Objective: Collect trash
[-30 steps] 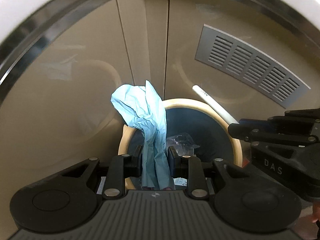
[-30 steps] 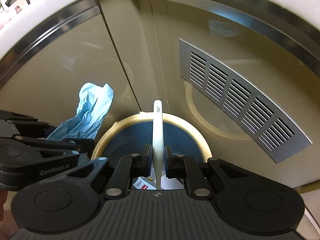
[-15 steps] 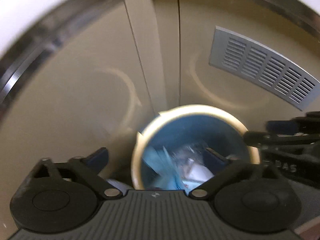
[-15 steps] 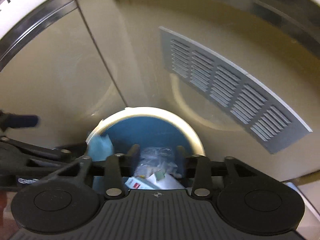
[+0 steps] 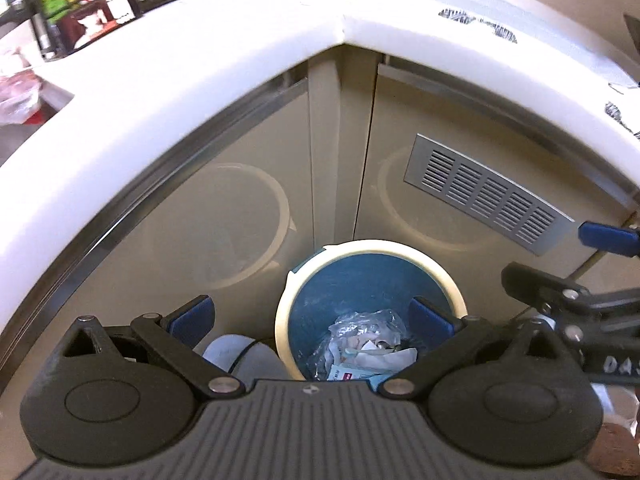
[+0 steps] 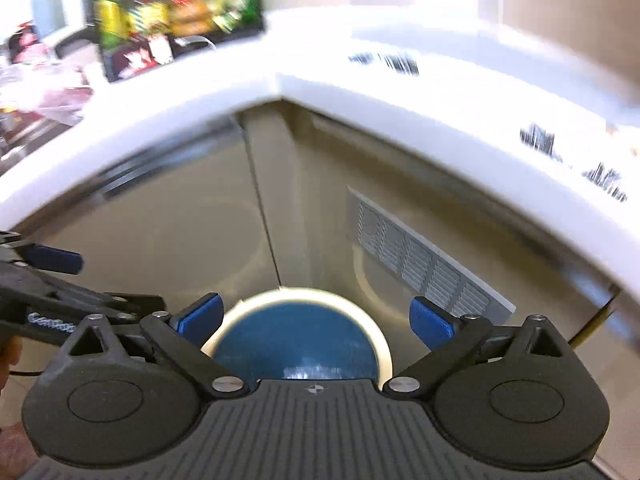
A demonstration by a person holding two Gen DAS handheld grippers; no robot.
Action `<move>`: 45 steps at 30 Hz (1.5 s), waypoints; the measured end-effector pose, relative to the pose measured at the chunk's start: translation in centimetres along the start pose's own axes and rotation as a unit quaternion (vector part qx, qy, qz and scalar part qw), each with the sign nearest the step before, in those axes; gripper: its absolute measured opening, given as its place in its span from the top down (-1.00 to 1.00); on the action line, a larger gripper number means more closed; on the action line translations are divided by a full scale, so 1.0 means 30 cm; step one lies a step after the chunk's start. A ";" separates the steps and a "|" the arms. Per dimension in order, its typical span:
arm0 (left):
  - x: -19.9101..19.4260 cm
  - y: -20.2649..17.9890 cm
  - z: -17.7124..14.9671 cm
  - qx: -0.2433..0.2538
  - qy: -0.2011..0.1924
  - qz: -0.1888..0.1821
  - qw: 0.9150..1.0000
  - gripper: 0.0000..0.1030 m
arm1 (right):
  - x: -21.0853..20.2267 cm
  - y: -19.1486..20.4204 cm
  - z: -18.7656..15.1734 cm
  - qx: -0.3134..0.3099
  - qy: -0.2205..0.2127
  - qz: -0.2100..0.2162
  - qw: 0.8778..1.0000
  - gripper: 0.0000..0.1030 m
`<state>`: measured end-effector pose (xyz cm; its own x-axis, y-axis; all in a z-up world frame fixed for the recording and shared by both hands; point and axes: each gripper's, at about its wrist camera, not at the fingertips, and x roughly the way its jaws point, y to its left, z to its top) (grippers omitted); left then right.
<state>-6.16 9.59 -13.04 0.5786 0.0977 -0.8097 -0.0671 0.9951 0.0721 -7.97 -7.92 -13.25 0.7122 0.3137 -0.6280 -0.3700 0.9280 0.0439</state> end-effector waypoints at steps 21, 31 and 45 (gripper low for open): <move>-0.095 -0.028 -0.075 0.021 0.017 -0.002 1.000 -0.99 | -0.150 0.062 -0.075 -0.018 -0.013 -0.033 0.999 -1.00; -0.038 -0.058 -0.089 0.043 0.048 0.018 0.998 -0.99 | -0.120 0.044 -0.094 -0.015 0.008 -0.043 0.999 -1.00; 0.045 -0.078 -0.095 0.068 0.083 0.027 0.994 -0.99 | -0.068 0.022 -0.107 -0.006 0.035 -0.048 0.998 -1.00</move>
<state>-7.54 7.37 -15.97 0.4341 0.1597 -0.8866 0.0225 0.9819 0.1879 -11.56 -8.61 -14.43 0.7008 0.2083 -0.6823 -0.3094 0.9505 -0.0276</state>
